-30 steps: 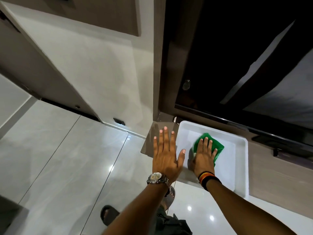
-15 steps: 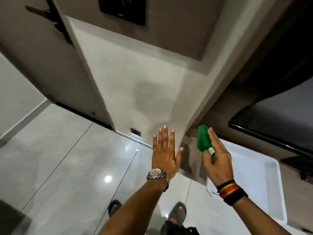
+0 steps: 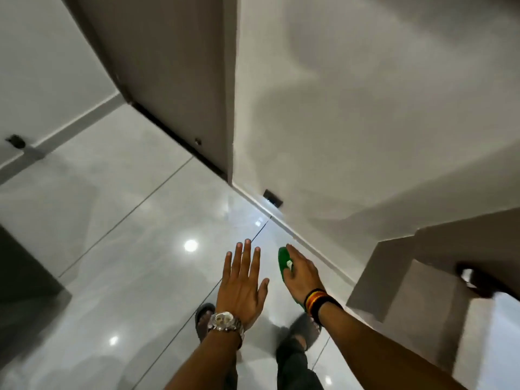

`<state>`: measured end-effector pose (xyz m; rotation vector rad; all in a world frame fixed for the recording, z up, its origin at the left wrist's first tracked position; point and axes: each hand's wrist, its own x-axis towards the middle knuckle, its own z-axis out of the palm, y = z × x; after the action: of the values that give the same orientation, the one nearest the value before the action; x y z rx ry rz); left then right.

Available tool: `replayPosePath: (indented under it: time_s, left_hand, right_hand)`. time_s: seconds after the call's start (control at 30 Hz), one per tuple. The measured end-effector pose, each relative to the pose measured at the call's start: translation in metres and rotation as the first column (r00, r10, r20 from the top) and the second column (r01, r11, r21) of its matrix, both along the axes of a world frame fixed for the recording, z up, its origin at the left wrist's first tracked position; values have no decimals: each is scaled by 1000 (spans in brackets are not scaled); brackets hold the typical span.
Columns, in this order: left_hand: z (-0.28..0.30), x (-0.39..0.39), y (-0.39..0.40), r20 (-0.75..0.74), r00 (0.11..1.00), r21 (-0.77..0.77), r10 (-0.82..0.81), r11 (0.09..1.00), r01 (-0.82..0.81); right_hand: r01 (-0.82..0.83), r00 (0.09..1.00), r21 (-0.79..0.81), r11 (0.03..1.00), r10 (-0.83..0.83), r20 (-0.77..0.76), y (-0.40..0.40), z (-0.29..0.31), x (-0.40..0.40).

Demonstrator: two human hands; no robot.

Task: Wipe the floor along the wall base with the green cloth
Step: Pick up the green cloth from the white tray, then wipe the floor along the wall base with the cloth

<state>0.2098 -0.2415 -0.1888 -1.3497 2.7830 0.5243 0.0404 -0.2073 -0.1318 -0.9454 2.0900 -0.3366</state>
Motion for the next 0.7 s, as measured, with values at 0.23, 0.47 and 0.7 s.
replayPosePath:
  time_s: [0.23,0.47,0.7]
  left_hand:
    - [-218,1,5,16,997,68,-74,995,73]
    - [-425,-34,-26,-17,991,82,-133,988,134]
    - [-567,-69,-85,-11,999,150,-51,987,52]
  right_hand:
    - [-122,992,199,972,125,-1,-18,-231,-15]
    - [-539,803,28,842,523,-286,-55,-444,-66]
    - [-761,541,284,584,812,-219,-24,-600,-101]
